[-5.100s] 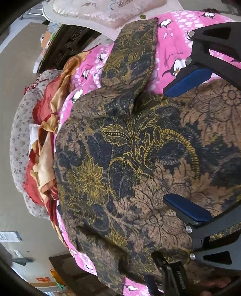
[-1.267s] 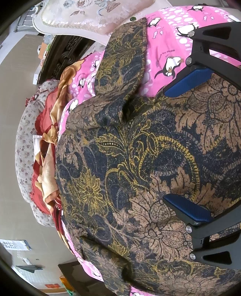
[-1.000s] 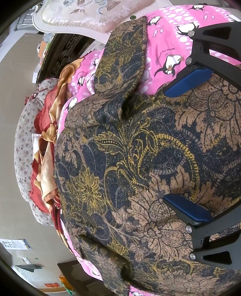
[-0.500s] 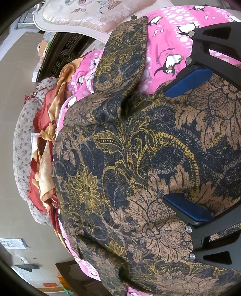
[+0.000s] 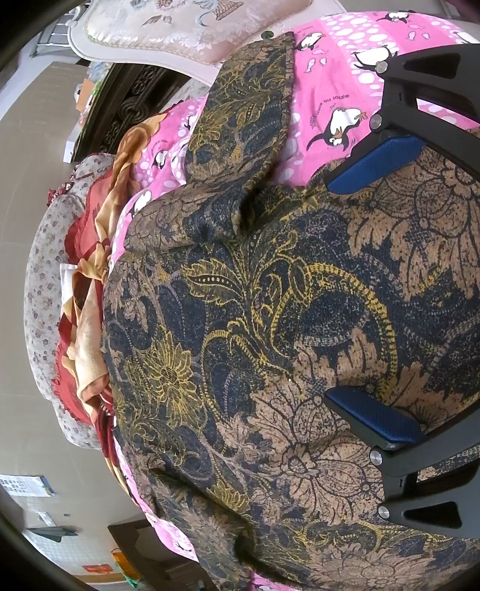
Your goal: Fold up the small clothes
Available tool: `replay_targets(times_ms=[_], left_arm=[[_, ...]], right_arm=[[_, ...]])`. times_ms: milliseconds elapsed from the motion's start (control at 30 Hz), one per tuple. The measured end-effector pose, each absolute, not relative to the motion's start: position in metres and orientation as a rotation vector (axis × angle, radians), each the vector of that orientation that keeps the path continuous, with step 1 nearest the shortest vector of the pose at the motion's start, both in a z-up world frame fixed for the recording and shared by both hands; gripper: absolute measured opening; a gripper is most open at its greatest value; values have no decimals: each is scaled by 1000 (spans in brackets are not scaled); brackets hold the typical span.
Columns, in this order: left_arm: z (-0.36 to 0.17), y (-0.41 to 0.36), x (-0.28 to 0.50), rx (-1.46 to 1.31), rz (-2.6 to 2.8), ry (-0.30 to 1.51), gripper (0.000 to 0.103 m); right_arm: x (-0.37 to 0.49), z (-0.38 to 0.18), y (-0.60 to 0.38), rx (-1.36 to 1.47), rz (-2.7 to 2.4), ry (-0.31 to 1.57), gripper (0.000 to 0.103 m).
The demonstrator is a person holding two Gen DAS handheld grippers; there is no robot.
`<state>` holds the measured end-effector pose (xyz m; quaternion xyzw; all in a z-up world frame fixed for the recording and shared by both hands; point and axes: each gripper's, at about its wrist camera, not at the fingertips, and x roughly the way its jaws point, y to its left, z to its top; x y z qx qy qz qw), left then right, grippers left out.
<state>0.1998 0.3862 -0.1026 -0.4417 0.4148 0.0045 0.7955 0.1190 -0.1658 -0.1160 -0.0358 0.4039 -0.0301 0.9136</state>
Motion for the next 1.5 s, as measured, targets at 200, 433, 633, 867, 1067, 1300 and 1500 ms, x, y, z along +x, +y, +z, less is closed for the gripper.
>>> replay_targets(times_ms=[200,433,633,867,1067,1300,1500], left_arm=[[-71,389,190,-818,82,829,2],[7,418,167,-715,135,667,2],[74,456,142,-691,216,485,2],[95,430,151,-614,151,441,2],[129,415,155,-558,219,373,2],[132,353,180,-477,-14,423,2],[75,220,229,-418,-226,559,2]], right_arm=[[119,-116,-166,-73,-62,831,103],[119,-116,-166,-73,-61,831,103],[119,-116,-167,-70,-60,832,103],[119,-116,-167,-70,-60,832,103],[119,-116,-169,-52,-55,832,103],[119,-116,-167,-64,-57,834,103],[117,-115,-172,-37,-56,828,103]])
